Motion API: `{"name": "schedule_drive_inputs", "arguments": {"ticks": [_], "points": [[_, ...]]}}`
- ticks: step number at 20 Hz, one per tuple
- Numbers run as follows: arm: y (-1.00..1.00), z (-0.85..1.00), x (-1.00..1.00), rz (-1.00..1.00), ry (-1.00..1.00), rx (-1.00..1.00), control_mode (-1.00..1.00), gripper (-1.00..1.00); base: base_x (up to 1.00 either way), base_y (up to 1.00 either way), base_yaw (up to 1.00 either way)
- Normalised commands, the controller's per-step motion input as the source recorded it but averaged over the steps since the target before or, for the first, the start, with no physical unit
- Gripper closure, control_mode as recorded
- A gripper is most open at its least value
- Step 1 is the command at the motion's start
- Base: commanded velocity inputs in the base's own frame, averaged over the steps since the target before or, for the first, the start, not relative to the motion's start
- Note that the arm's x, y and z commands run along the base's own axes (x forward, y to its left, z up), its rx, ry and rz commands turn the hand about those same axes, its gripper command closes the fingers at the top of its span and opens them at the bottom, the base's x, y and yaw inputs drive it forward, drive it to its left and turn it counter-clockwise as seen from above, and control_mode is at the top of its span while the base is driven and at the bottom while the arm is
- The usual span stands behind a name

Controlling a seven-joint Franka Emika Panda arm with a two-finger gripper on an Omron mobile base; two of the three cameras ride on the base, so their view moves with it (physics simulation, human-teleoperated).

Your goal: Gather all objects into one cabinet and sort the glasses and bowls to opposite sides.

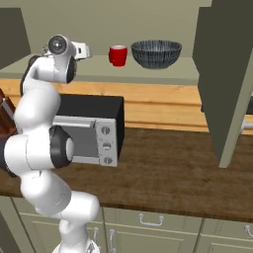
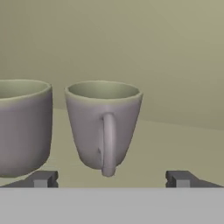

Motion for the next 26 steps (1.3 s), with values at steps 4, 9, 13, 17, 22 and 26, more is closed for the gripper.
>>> {"name": "schedule_drive_inputs", "arguments": {"ticks": [4, 9, 13, 17, 22, 26], "points": [[-0.21, 0.16, -0.55, -0.03, 0.0, 0.0, -1.0, -1.0, 0.0, 0.0, 0.0], [-0.22, 0.2, -0.78, -0.03, 0.0, 0.0, -1.0, -1.0, 0.0, 0.0, 0.0], [-0.24, 0.24, -1.0, -0.03, 0.0, 0.0, -1.0, -1.0, 0.0, 0.0, 0.0], [-0.22, 0.09, -0.97, -0.05, 0.0, 0.0, -1.0, -1.0, 0.0, 0.0, 0.0], [-0.23, 0.0, -0.93, -0.08, 0.01, 0.0, -1.0, -1.0, 0.0, 0.0, 0.0], [-0.24, 0.16, -0.92, -0.17, 0.0, 0.0, -1.0, -1.0, 0.0, 0.0, 0.0]]}}
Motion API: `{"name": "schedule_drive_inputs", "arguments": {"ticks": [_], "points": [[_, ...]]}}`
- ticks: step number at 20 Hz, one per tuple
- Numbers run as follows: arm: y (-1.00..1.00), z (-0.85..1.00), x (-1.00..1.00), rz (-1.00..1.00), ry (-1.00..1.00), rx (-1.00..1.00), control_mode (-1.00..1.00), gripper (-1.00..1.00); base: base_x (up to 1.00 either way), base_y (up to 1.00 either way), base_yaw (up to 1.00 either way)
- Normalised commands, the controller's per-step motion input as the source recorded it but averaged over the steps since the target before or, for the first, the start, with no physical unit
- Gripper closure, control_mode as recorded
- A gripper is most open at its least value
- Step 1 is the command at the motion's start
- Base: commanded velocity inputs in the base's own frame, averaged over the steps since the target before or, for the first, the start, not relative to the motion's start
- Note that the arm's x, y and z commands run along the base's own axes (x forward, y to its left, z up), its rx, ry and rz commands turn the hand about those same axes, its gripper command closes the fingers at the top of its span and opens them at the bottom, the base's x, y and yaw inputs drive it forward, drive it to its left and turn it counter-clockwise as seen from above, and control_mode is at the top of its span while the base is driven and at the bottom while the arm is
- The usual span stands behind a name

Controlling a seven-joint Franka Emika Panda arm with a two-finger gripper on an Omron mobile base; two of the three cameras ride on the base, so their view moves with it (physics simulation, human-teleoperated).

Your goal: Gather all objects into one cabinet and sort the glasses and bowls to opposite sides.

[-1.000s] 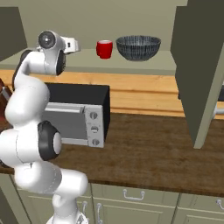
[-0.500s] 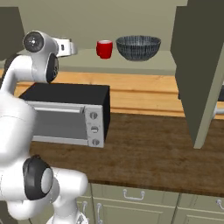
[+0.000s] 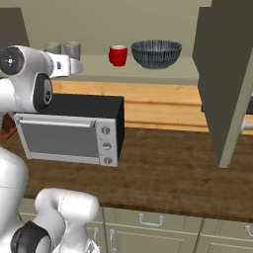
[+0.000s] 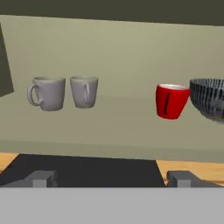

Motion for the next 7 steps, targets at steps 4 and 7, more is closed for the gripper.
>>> {"name": "schedule_drive_inputs", "arguments": {"ticks": [4, 7], "points": [[-0.21, 0.28, -0.55, -0.18, 0.0, 0.0, -1.0, -1.0, 0.0, 0.0, 0.0], [-0.12, 0.35, -0.43, -0.13, 0.0, 0.01, -1.0, -1.0, 0.0, 0.0, 0.0]]}}
